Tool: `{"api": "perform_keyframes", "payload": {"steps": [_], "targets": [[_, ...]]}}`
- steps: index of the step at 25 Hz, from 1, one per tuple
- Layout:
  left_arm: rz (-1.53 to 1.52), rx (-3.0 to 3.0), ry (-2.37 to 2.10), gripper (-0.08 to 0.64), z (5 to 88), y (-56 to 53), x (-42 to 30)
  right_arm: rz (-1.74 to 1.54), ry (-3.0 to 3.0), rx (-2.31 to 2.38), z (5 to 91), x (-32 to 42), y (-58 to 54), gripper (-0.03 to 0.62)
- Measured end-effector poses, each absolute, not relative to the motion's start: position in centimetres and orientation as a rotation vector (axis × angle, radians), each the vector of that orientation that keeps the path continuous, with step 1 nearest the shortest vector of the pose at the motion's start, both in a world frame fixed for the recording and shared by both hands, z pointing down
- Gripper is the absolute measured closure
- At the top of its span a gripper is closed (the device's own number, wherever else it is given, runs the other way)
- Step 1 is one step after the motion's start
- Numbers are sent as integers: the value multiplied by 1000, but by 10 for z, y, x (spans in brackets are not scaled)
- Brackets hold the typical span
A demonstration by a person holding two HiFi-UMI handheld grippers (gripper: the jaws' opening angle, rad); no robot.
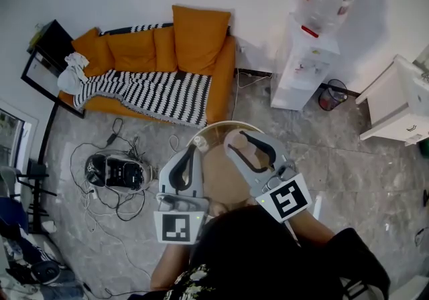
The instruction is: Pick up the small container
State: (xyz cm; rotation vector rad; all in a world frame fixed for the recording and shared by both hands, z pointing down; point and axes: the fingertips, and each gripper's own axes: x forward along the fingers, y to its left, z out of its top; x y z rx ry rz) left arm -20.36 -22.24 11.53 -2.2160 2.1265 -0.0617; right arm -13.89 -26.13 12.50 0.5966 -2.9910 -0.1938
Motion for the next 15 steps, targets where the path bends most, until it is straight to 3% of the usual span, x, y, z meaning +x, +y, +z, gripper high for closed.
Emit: {"api": "perform_keyframes", "payload": {"steps": [15], "targets": [[-54,-2222,2120,554,116,-224,-200,-182,-3008,606,122,-139,-262,459]]}}
